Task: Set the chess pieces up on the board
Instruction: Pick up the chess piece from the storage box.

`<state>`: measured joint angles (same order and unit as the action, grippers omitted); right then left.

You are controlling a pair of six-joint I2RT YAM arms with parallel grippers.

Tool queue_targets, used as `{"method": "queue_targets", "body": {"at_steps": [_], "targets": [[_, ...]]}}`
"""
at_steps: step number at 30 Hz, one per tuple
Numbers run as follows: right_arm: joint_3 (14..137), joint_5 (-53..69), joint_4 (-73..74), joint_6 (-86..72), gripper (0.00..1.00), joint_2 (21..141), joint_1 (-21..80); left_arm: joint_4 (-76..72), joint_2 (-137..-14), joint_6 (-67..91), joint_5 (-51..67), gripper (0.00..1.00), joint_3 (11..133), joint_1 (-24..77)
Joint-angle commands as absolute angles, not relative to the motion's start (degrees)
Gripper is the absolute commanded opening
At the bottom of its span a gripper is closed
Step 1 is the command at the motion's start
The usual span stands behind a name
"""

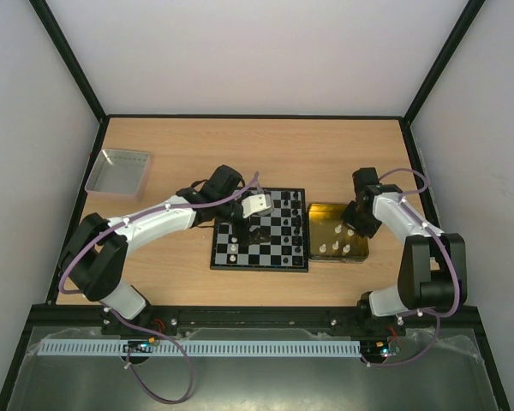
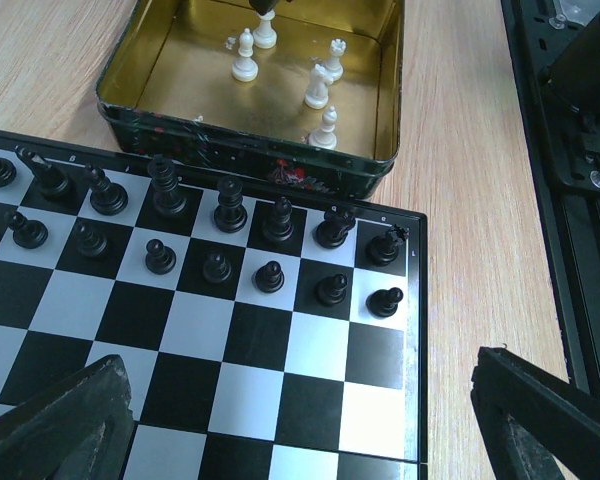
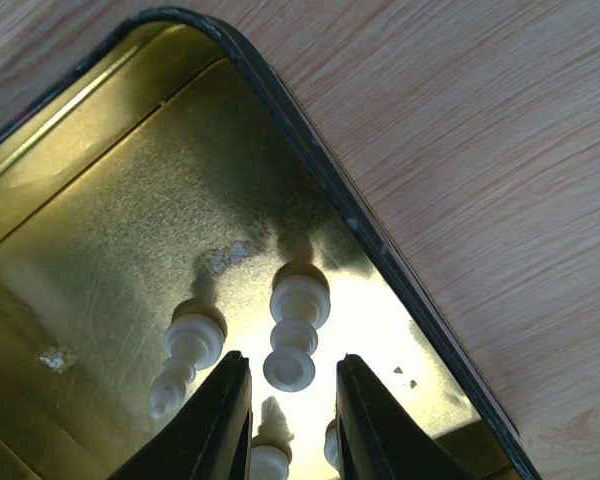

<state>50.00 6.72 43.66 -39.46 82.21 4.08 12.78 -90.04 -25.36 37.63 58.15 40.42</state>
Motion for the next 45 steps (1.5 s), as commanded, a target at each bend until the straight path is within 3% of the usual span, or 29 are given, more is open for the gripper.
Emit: {"method": "queue_targets", "body": {"at_steps": [1,17,31,45], "targets": [[49.34,6.41,42.24,-39.73,0.23,83.12,3.69,13.82,-89.30,-26.18,39.20,0.92,58.37,40.08],[49.15,5.83,40.81,-39.68,0.21,84.93,3.48,13.89,-89.37,-26.45,39.63,0.92,58.18,39.64],[49.22,4.20,41.51,-39.77,0.03,84.42,3.34,14.51,-88.93,-27.01,39.74,0.90,57.92,39.46],[54.04,-0.62,48.09,-39.80,0.02,76.57,3.67,16.73,-87.90,-28.33,39.03,0.88,59.06,39.46]]}}
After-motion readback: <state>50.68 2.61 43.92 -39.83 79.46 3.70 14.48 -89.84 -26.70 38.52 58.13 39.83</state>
